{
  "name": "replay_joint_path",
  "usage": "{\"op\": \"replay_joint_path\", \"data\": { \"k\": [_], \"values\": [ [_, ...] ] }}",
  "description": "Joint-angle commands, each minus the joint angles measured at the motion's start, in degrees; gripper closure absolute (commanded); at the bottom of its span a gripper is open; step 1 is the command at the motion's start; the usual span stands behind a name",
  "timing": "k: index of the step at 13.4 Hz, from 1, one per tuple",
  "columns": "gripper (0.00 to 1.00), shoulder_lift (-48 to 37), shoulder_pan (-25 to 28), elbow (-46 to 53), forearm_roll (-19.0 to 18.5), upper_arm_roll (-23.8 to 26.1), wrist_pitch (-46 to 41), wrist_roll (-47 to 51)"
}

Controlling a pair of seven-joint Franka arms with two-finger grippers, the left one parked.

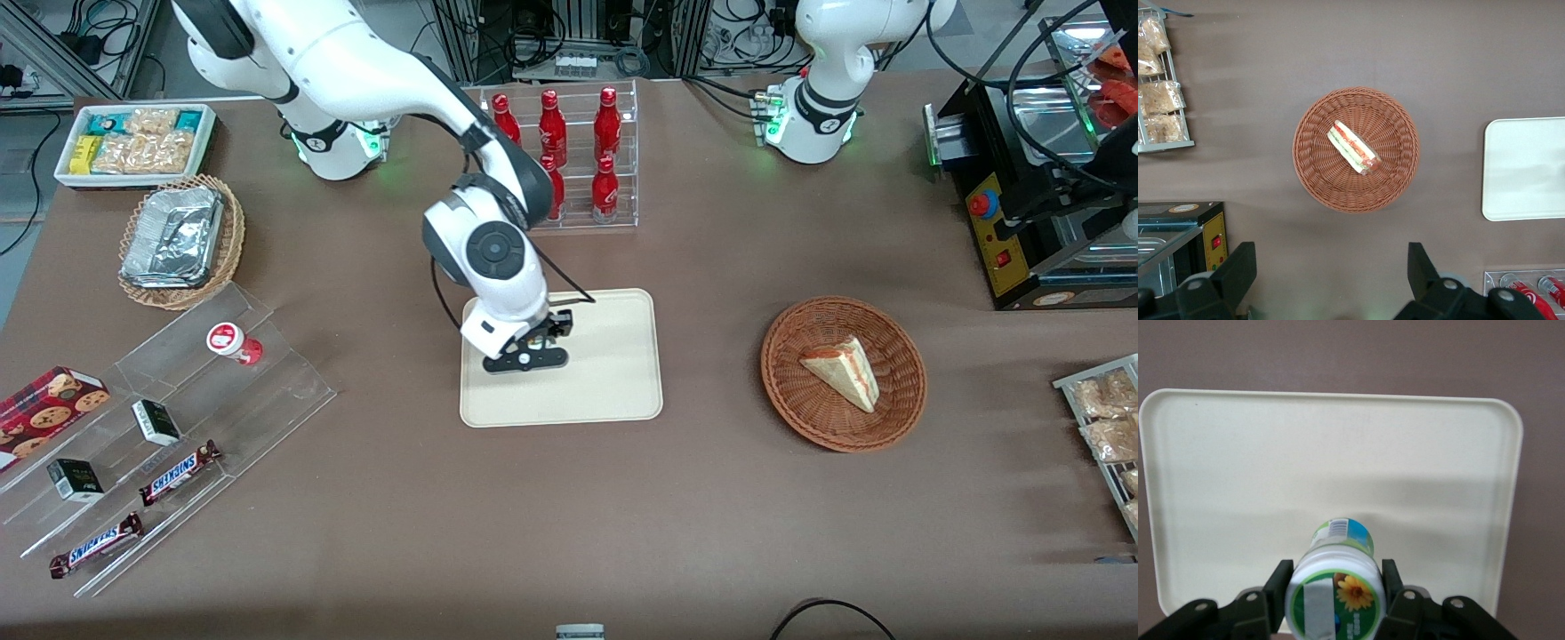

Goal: Place green gum on tray
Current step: 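Lower the tub onto the cream tray with the right gripper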

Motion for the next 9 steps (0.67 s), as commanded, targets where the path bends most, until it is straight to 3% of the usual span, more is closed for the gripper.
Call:
{"op": "replay_joint_path", "data": {
  "k": [1, 9],
  "values": [
    [1.0, 3.66, 1.56, 3.13, 0.14, -0.77, 2.41, 2.64],
    [1.0, 7.71, 2.71, 3.04, -1.35, -0.95, 8.4, 3.7]
  ]
}}
